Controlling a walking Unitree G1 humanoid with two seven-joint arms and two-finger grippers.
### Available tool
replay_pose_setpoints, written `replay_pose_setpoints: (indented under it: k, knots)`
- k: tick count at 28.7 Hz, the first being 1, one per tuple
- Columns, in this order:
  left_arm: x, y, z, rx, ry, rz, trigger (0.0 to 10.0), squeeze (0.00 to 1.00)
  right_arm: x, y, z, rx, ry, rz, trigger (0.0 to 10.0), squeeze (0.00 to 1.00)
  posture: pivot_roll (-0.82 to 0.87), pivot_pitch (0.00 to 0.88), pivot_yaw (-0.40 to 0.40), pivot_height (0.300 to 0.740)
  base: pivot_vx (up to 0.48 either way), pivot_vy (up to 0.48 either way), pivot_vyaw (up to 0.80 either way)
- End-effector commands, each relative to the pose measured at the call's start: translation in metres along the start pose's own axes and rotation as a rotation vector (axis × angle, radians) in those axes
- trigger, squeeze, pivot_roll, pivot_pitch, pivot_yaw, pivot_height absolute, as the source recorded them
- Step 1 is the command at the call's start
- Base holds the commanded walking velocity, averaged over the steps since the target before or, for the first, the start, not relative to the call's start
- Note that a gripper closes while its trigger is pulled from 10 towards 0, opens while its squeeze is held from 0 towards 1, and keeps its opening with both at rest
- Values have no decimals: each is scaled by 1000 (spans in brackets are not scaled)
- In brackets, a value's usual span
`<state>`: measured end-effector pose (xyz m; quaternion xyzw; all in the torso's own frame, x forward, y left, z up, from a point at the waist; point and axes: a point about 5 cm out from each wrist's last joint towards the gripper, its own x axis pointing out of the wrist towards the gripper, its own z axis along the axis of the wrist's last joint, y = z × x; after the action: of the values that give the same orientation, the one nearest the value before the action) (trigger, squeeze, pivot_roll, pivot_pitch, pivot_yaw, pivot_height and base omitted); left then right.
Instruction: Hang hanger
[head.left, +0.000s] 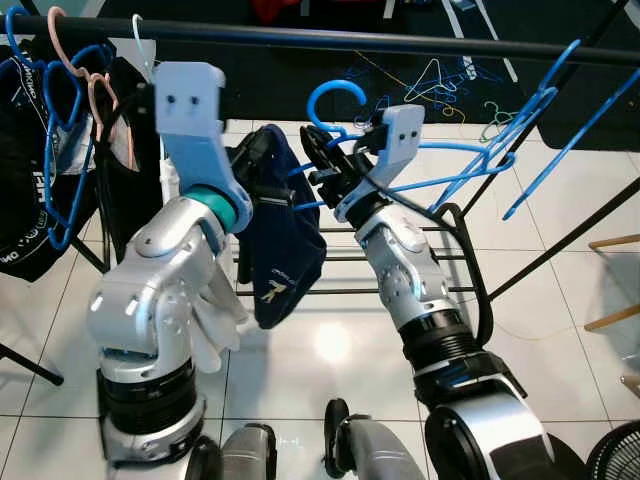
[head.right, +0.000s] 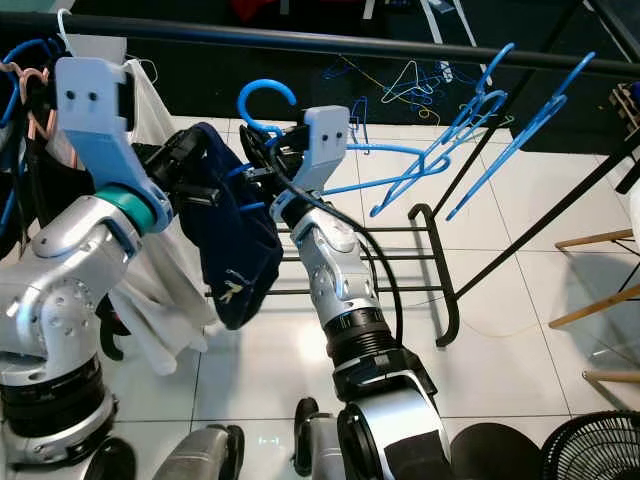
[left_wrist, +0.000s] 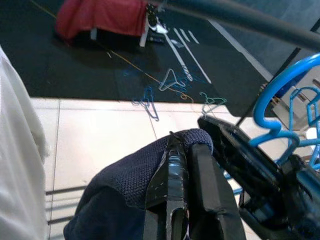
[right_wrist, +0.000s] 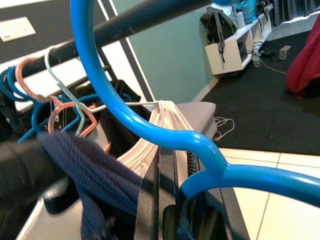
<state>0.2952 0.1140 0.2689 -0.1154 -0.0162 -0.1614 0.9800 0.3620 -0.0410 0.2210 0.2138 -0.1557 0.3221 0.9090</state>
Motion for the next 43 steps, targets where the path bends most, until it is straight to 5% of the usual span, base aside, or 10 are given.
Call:
replay_pose_setpoints:
  k: [1, 4, 9, 26, 28, 30, 40, 41, 42, 43]
  knots:
    - [0, 1, -6, -37, 46, 1, 10000, 0, 19, 33, -1, 170, -54, 81, 10000, 0, 124, 163, 28, 740, 0, 0, 0]
    - [0, 4, -11, -41, 75, 18, 10000, 0, 22, 36, 2, 219, -73, 97, 10000, 0, 124, 163, 28, 740, 0, 0, 0]
    - [0, 11, -28, 3, 165, 80, 10000, 0, 35, 52, 15, 510, -127, 235, 10000, 0, 128, 162, 24, 740, 0, 0, 0]
    - [-4, 3, -24, 79, 160, 22, 10000, 0, 31, 62, 6, 721, -121, 289, 10000, 0, 126, 164, 22, 740, 0, 0, 0]
    - [-4, 0, -19, 146, 121, 7, 10000, 0, 29, 60, 6, 824, -142, 292, 10000, 0, 128, 162, 21, 740, 0, 0, 0]
    - [-7, -14, 2, 331, -68, -48, 10000, 0, 24, 57, 9, 957, -173, 346, 10000, 0, 129, 157, 23, 740, 0, 0, 0]
    - [-24, -37, 6, 566, -200, -233, 10000, 0, 13, 49, 6, 1014, -167, 366, 10000, 0, 127, 151, 27, 740, 0, 0, 0]
    - [-25, -35, 2, 599, -187, -238, 10000, 808, 12, 48, 6, 1016, -165, 361, 10000, 0, 125, 150, 29, 740, 0, 0, 0]
    - [-25, -34, -2, 614, -177, -246, 10000, 1000, 11, 46, 6, 1016, -164, 355, 10000, 0, 124, 148, 30, 740, 0, 0, 0]
    - [-25, -34, -2, 614, -177, -246, 10000, 1000, 11, 46, 6, 1016, -164, 355, 10000, 0, 124, 148, 30, 740, 0, 0, 0]
